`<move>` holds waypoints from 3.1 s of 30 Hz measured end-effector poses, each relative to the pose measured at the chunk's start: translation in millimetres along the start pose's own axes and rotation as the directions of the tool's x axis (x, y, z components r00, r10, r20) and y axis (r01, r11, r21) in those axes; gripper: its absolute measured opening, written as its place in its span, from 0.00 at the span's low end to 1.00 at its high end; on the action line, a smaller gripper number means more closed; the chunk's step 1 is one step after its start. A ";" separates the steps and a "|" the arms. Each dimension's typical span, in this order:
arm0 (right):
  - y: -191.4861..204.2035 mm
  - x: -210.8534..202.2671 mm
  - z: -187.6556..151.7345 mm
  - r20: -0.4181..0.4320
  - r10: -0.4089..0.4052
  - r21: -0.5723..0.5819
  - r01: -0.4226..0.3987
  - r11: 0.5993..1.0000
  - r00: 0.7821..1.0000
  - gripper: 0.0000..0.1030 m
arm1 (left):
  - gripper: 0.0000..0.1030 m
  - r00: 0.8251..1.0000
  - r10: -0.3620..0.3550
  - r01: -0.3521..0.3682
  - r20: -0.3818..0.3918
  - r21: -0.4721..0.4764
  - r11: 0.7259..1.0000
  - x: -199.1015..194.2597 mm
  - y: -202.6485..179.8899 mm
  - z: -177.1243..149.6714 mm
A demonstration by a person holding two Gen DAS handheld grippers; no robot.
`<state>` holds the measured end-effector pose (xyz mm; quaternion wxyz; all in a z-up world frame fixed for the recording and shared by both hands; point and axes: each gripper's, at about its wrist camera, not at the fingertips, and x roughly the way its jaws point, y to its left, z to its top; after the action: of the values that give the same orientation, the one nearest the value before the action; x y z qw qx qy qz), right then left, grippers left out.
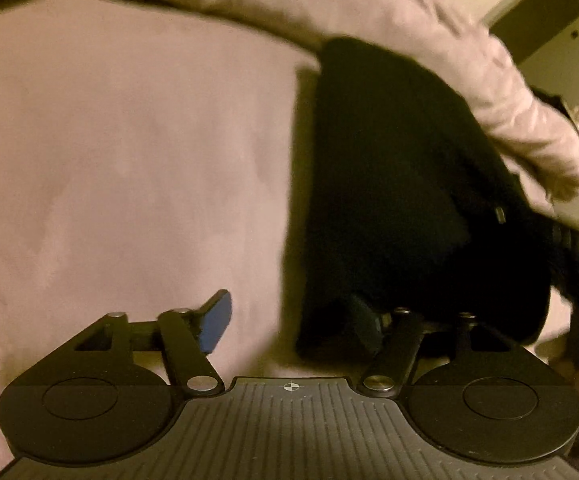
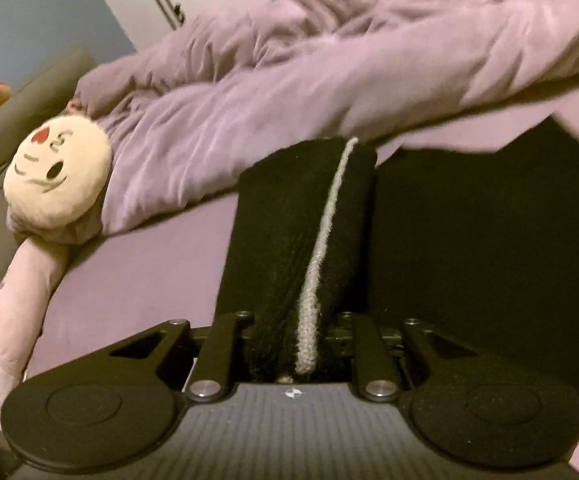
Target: Fold small clothes
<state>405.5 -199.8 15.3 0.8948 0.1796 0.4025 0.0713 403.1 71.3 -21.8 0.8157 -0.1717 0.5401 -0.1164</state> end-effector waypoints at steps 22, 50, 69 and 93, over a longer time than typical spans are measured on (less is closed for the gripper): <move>-88.5 15.5 -15.5 -0.085 -0.003 0.155 0.016 0.988 0.996 0.65 | 0.71 0.996 0.046 -0.045 -0.076 0.016 0.999 67.7 -21.9 4.2; -33.0 -1.3 45.3 0.065 0.010 -0.193 0.003 0.981 0.998 0.21 | 0.78 1.000 0.018 -0.017 0.004 -0.036 0.999 22.6 -41.9 10.3; -151.0 -19.3 28.7 0.107 -0.364 -0.297 0.379 0.876 0.925 0.21 | 0.84 0.990 -0.108 0.111 -0.085 0.023 0.994 70.3 -110.4 4.1; -266.9 6.0 32.9 -0.088 -0.030 0.224 0.049 0.973 0.996 0.62 | 0.94 0.913 -0.378 0.339 -0.155 -0.226 0.913 151.4 -101.6 44.8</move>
<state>429.5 -453.8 -69.8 0.8521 0.2688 0.4488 0.0148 502.8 -71.4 -91.9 0.7026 -0.3346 0.5852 -0.2278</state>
